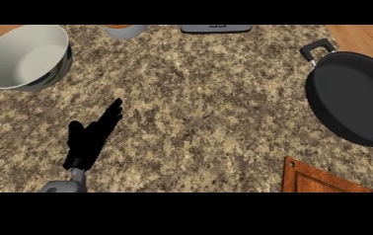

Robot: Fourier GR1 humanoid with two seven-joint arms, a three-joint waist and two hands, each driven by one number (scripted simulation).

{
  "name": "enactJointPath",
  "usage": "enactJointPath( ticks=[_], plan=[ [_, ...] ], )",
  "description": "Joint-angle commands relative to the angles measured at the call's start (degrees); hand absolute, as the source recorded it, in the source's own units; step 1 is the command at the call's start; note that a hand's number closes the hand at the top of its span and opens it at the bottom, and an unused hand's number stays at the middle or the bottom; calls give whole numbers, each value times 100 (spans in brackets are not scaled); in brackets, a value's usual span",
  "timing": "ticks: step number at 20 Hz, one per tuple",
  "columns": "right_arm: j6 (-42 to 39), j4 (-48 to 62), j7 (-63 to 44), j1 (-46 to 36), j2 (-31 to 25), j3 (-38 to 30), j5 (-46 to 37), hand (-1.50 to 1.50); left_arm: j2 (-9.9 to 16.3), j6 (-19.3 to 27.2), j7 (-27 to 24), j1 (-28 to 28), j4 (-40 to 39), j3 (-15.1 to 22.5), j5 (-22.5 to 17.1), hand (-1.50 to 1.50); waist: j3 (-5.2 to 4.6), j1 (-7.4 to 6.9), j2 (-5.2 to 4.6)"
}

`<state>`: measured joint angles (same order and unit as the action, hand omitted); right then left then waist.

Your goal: Pick the can from the cutting board and place it in the pot

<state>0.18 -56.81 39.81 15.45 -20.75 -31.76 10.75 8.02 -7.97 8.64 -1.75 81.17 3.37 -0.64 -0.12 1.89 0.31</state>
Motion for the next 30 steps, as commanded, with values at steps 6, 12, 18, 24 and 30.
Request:
enactJointPath(
  ticks=[6, 12, 18, 24, 30],
  plan=[
    [974, -1835, -835, 1058, -86, -317, -357, 150, -17, -128, -28, -255, -253, -27, 43, 0, 1, -143, -34],
    [1684, -3232, -2158, 1089, -338, -255, -1016, 150, -49, -181, 235, -113, 103, -33, -87, 0, 1, -195, -38],
    [1643, -4330, -4063, 873, -1017, -145, -1638, 150, -141, -77, 47, -181, -80, 28, 120, 0, 1, -217, -42],
    [1359, -4302, -5541, -208, -1691, 304, -2347, 150, -213, -74, 31, -475, -370, -27, 151, 0, 6, -238, -48],
    [692, -3132, -6352, -1545, -2440, 1039, -2826, 150, -128, -129, 228, -606, -292, -37, 182, 0, 11, -314, -61]
  ],
)
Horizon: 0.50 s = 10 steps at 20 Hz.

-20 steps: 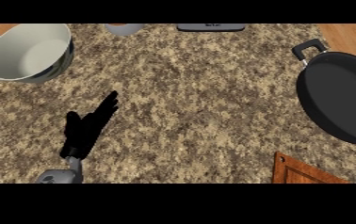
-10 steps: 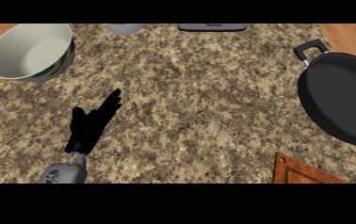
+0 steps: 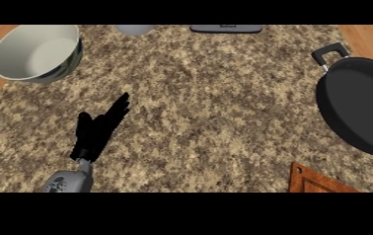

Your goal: Pick the can from the cutting board and place it in the pot

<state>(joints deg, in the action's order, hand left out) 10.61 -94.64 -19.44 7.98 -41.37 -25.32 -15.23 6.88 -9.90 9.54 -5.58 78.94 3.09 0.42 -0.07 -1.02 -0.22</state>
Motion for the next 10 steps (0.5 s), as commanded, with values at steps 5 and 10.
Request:
enactJointPath(
  ticks=[5, 10],
  plan=[
    [-515, 1774, -516, -2035, -440, 1078, -842, 150, -69, 5, -367, -95, -415, 12, 165, 0, 7, -32, -7],
    [-664, 2490, -1013, -2200, -673, 1908, -2075, 150, 82, -128, -154, -237, -250, -74, 56, 0, 4, -144, -34]
  ],
)
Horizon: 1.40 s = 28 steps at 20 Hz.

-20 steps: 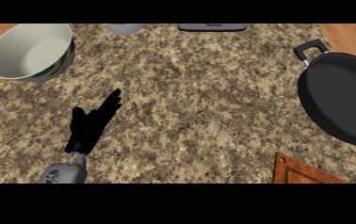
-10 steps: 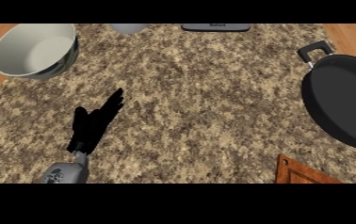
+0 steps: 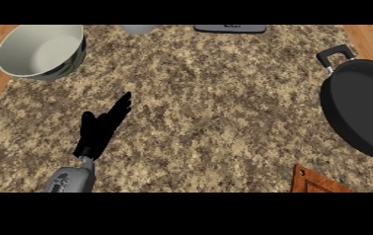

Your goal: Pick the can from the cutting board and place it in the pot

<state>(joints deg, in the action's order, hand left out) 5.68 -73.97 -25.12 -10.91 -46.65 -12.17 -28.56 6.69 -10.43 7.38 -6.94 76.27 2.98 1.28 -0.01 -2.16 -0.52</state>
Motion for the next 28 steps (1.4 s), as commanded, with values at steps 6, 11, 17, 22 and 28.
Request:
enactJointPath(
  ticks=[6, 11, 17, 22, 28],
  plan=[
    [-727, 2278, -572, -1573, 340, 1034, -1068, 150, -66, 24, 180, -56, 220, 76, 34, 0, 9, -89, -18],
    [-1797, 3266, -1328, -2164, 621, 870, -698, -150, -98, -12, 194, -208, 8, 20, -20, 0, 7, -62, -31],
    [-521, 4164, -144, -2718, 1045, 454, -681, -150, 45, -120, 168, 27, 109, -74, -78, 0, 19, 11, -24],
    [1007, 3491, 599, -2842, 1274, -369, -77, -150, -44, -49, 65, 243, 227, 13, -26, 0, 30, 85, 9],
    [2219, 3315, 1009, -3031, 1169, -1378, 539, -150, -115, 85, 71, 152, 188, -23, 20, 0, 12, 186, 21]
  ],
)
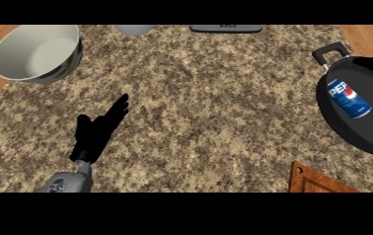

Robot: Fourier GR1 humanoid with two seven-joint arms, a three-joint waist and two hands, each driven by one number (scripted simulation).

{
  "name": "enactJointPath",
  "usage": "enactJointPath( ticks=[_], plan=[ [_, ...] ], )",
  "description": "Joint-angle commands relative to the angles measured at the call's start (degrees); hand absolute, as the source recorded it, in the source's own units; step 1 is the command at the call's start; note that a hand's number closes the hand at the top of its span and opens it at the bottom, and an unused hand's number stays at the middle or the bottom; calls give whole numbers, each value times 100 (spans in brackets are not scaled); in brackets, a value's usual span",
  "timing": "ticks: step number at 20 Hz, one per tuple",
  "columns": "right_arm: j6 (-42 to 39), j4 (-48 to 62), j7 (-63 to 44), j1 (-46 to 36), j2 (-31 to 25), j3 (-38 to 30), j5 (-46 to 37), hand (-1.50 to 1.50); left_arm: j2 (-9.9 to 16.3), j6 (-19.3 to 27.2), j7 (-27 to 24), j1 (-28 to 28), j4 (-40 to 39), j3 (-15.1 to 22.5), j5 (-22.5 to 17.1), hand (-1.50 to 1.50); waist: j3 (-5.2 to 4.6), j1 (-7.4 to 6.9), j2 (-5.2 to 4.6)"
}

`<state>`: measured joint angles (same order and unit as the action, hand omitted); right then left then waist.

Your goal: Pick the can from the cutting board and place it in the pot

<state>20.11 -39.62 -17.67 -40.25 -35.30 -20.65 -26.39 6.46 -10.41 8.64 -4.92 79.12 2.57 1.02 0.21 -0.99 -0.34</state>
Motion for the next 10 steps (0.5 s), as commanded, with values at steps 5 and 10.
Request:
enactJointPath(
  ticks=[5, 10],
  plan=[
    [1155, -379, 990, 386, -303, -1192, 813, -150, -47, 108, 168, 153, 265, -8, 3, 0, -10, 113, 42],
    [749, -1203, 1508, 1226, -253, -1711, 1616, -150, -94, 121, 31, 190, 57, 3, 78, 0, -20, 186, 55]
  ],
)
